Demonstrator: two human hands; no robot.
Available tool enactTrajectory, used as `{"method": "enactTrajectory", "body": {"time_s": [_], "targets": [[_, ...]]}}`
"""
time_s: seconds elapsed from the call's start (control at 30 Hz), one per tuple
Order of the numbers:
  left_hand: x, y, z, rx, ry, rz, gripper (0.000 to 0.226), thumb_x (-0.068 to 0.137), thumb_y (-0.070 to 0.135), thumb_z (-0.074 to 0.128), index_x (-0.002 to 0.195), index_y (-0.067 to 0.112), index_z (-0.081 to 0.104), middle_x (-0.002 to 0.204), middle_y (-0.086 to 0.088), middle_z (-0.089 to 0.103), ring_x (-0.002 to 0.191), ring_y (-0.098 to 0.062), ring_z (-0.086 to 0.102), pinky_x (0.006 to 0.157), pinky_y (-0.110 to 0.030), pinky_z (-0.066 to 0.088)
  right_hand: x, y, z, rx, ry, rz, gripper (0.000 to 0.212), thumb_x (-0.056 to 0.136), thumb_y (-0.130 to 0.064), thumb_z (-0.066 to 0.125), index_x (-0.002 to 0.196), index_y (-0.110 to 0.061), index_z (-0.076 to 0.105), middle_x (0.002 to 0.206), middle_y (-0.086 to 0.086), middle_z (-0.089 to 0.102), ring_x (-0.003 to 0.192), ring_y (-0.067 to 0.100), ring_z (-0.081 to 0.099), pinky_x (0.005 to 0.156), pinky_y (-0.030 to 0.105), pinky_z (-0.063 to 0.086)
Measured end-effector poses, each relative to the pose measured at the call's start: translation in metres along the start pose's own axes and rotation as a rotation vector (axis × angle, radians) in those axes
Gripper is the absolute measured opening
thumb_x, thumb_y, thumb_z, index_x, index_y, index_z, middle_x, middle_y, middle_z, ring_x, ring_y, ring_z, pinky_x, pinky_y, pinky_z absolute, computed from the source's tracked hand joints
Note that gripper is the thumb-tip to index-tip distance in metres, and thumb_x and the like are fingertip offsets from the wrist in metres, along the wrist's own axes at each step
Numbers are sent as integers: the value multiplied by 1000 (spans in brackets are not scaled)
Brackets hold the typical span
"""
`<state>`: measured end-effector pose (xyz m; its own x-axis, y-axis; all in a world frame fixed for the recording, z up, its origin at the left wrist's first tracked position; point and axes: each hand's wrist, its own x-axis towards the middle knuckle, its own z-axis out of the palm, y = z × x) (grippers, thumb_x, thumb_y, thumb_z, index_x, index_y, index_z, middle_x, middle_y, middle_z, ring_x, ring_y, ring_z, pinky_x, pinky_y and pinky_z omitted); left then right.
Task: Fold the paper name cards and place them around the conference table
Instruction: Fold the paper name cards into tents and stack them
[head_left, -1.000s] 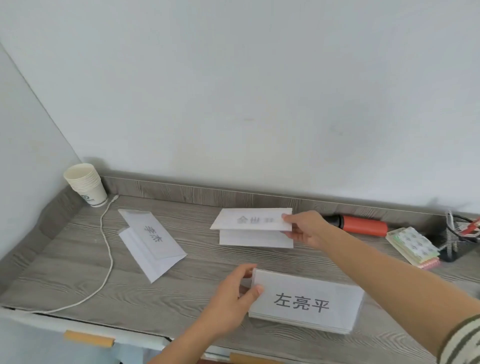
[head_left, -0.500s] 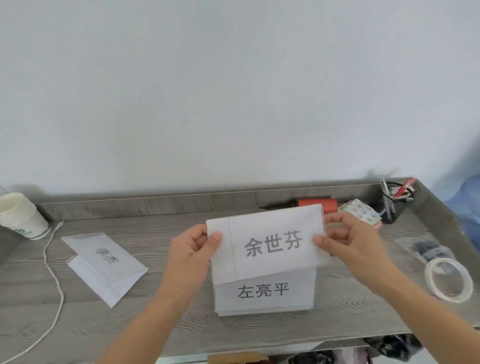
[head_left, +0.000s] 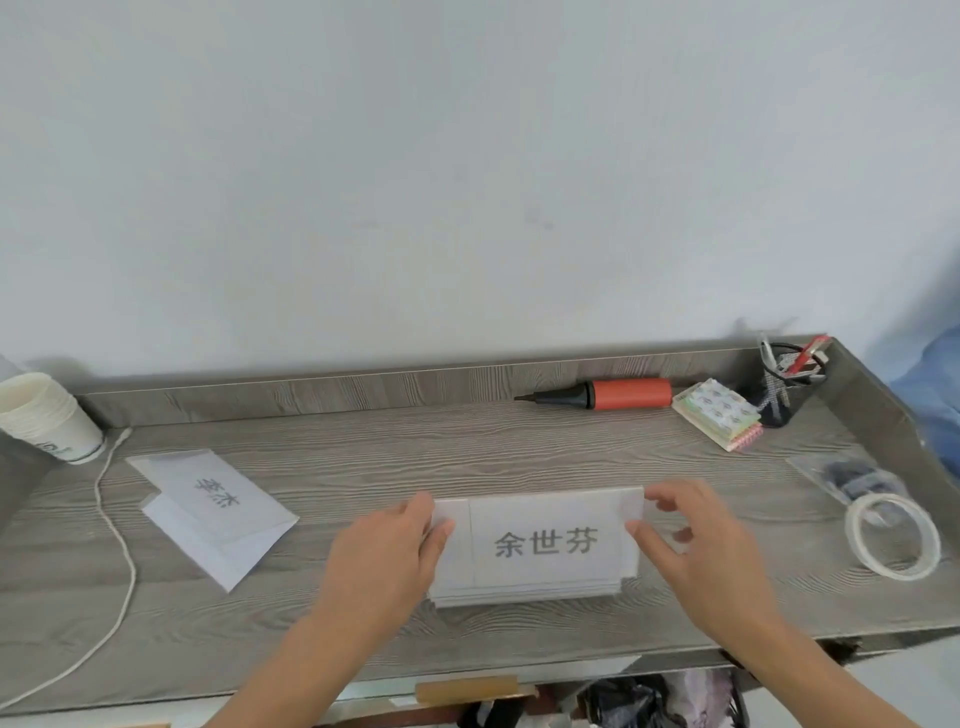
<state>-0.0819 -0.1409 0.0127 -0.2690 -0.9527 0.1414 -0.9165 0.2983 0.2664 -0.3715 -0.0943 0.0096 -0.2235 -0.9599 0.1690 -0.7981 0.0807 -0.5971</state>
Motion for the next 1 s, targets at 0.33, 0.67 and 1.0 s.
{"method": "enactTrajectory", "body": {"time_s": [0.33, 0.67, 1.0], "targets": [[-16, -42, -5, -523, 68, -302, 24, 90, 43, 55, 81, 20, 56, 77, 6, 63, 76, -12, 59, 67, -30, 48, 22, -48, 36, -368, -69, -506, 62, 93, -61, 24, 116, -22, 67, 124, 1, 66, 111, 22, 62, 98, 37, 35], [-47, -179, 1, -528, 360, -961, 54, 83, 40, 67, 120, 4, 50, 117, -14, 55, 106, -28, 54, 88, -41, 44, 22, -62, 52, -441, -133, -524, 64, 94, -60, 17, 110, -25, 68, 97, -9, 73, 89, 17, 70, 80, 28, 34], [2, -183, -9, -1310, 426, -1143, 12, 92, 0, 53, 81, -2, 56, 108, -21, 60, 74, -23, 61, 58, -28, 60, 19, -67, 50, -453, -139, -496, 44, 87, -53, 41, 109, -25, 67, 98, -10, 72, 90, 17, 68, 80, 28, 35]]}}
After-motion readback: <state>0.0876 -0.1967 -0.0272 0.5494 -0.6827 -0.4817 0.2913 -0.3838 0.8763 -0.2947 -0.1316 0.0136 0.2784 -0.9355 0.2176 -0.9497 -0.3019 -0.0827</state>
